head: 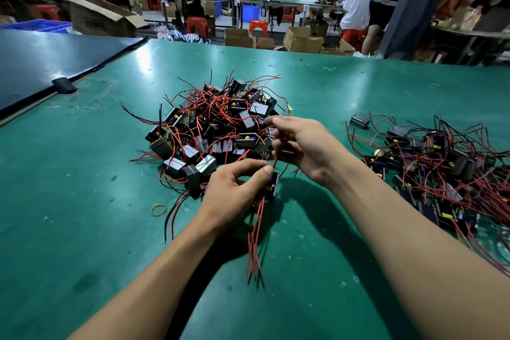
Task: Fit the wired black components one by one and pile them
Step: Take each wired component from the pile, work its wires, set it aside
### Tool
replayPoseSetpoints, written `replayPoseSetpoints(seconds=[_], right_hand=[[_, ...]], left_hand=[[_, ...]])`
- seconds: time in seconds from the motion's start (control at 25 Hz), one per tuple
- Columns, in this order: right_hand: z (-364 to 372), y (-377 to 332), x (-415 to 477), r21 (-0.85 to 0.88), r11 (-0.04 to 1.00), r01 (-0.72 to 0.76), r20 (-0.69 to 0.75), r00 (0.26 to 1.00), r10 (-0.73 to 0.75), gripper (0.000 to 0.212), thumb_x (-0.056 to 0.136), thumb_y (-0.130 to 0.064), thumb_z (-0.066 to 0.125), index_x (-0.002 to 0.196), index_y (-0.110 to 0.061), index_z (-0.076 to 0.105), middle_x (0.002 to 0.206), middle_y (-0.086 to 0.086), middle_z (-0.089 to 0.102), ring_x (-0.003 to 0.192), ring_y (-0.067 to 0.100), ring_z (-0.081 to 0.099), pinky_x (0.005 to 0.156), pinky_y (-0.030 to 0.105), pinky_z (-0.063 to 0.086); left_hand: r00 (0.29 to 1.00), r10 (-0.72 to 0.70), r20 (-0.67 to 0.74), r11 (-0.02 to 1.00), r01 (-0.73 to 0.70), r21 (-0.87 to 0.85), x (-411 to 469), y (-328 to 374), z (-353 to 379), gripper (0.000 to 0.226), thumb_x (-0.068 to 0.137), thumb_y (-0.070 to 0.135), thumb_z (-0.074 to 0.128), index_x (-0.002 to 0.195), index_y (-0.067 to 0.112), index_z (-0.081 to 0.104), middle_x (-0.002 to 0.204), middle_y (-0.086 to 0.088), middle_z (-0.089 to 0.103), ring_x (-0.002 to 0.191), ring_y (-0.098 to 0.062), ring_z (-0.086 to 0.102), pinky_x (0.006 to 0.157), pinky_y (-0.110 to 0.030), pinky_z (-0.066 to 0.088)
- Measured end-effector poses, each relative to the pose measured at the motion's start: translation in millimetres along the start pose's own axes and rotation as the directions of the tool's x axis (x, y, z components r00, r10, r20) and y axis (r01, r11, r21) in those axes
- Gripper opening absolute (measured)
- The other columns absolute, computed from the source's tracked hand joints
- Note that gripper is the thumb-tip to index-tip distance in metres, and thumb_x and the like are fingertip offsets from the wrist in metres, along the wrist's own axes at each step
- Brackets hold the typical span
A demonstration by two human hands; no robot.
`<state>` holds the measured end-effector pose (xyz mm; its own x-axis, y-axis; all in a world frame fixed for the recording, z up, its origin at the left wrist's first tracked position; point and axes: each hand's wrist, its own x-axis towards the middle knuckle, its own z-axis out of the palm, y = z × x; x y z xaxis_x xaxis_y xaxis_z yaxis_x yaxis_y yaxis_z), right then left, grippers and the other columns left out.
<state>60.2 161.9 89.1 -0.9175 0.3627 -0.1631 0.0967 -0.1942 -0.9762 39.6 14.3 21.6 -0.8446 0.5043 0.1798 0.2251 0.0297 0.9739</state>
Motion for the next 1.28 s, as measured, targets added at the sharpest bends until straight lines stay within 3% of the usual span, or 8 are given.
replayPoseSetpoints(seconds=[0.12, 0.24, 0.4, 0.52, 0.68, 0.96, 1.08, 1.28], right_hand=[[-19.4, -6.8, -2.1, -0.068, 0.994, 0.088, -0.027, 0.996, -0.09, 0.012, 0.1, -0.018, 0.058, 0.099, -0.013, 0.069, 0.066, -0.005, 0.058, 0.046, 0.004, 0.046, 0.046, 0.018, 0.045], [-53.8, -10.1, -14.0, -0.247, 0.969, -0.002, 0.124, 0.992, 0.034, 0.019, 0.087, -0.026, 0.071, 0.101, -0.013, 0.069, 0.079, -0.002, 0.073, 0.048, 0.004, 0.05, 0.047, 0.017, 0.047], [-79.5, 5.3, -24.6, -0.491, 0.857, -0.153, 0.177, 0.946, 0.27, 0.023, 0.082, -0.028, 0.074, 0.096, -0.012, 0.065, 0.093, 0.007, 0.077, 0.05, 0.005, 0.054, 0.045, 0.017, 0.044], [-86.7, 19.5, -27.4, -0.577, 0.807, -0.129, 0.117, 0.964, 0.238, 0.017, 0.088, -0.026, 0.072, 0.091, -0.01, 0.065, 0.093, 0.01, 0.078, 0.053, 0.008, 0.056, 0.047, 0.019, 0.042], [-94.9, 29.8, -35.9, -0.472, 0.881, -0.025, 0.056, 0.997, 0.058, 0.019, 0.085, -0.024, 0.075, 0.097, -0.01, 0.07, 0.093, 0.012, 0.077, 0.064, 0.012, 0.064, 0.057, 0.02, 0.046], [-97.6, 55.4, -52.7, -0.472, 0.882, 0.007, -0.283, 0.946, -0.159, 0.01, 0.088, -0.009, 0.074, 0.097, -0.011, 0.071, 0.077, 0.003, 0.072, 0.063, 0.014, 0.066, 0.06, 0.021, 0.052], [-81.2, 60.9, -57.1, -0.394, 0.913, 0.108, -0.195, 0.961, -0.198, 0.007, 0.092, -0.018, 0.07, 0.088, -0.012, 0.072, 0.077, 0.006, 0.076, 0.063, 0.01, 0.065, 0.059, 0.021, 0.053], [-67.6, 66.3, -57.2, -0.196, 0.977, 0.085, -0.135, 0.985, -0.112, 0.017, 0.098, -0.023, 0.062, 0.095, -0.008, 0.07, 0.076, 0.005, 0.074, 0.06, 0.01, 0.059, 0.061, 0.034, 0.052]], left_hand=[[0.999, 0.047, -0.007, 0.989, -0.045, 0.144, 0.7, -2.6, -2.3, 0.023, 0.095, 0.025, 0.062, 0.116, 0.023, 0.07, 0.105, 0.006, 0.073, 0.09, -0.007, 0.069, 0.076, -0.019, 0.055], [0.991, 0.107, 0.075, 0.907, -0.128, 0.401, 1.6, -5.3, 1.2, 0.033, 0.089, 0.024, 0.07, 0.122, 0.022, 0.068, 0.109, 0.005, 0.071, 0.094, -0.011, 0.066, 0.086, -0.023, 0.051], [0.982, 0.085, 0.169, 0.85, -0.16, 0.501, 2.3, -3.2, 3.1, 0.014, 0.084, 0.022, 0.072, 0.097, 0.02, 0.077, 0.083, 0.008, 0.075, 0.074, 0.002, 0.063, 0.071, -0.013, 0.045], [0.986, 0.014, 0.168, 0.864, -0.096, 0.494, 0.9, -1.4, 0.2, 0.005, 0.082, 0.021, 0.073, 0.086, 0.022, 0.076, 0.07, 0.009, 0.071, 0.06, 0.005, 0.059, 0.062, -0.008, 0.044], [0.976, -0.112, 0.185, 0.926, 0.035, 0.376, 2.1, 4.2, -7.0, 0.008, 0.082, 0.015, 0.073, 0.086, 0.022, 0.075, 0.075, -0.002, 0.074, 0.061, -0.006, 0.063, 0.065, -0.021, 0.052], [0.955, -0.145, 0.26, 0.979, 0.1, 0.18, 1.4, 10.9, -4.1, 0.01, 0.086, 0.003, 0.067, 0.089, 0.012, 0.072, 0.066, 0.004, 0.068, 0.062, -0.006, 0.062, 0.061, -0.014, 0.049], [0.962, -0.096, 0.255, 0.98, 0.045, 0.196, -1.0, 10.3, -1.6, 0.012, 0.089, 0.024, 0.069, 0.085, 0.014, 0.075, 0.061, 0.005, 0.062, 0.057, -0.006, 0.053, 0.057, -0.013, 0.041], [0.962, -0.134, 0.236, 0.985, 0.104, 0.138, 1.3, 10.3, -3.3, 0.008, 0.088, 0.01, 0.068, 0.092, 0.014, 0.074, 0.069, 0.003, 0.071, 0.066, -0.007, 0.062, 0.066, -0.018, 0.047]])
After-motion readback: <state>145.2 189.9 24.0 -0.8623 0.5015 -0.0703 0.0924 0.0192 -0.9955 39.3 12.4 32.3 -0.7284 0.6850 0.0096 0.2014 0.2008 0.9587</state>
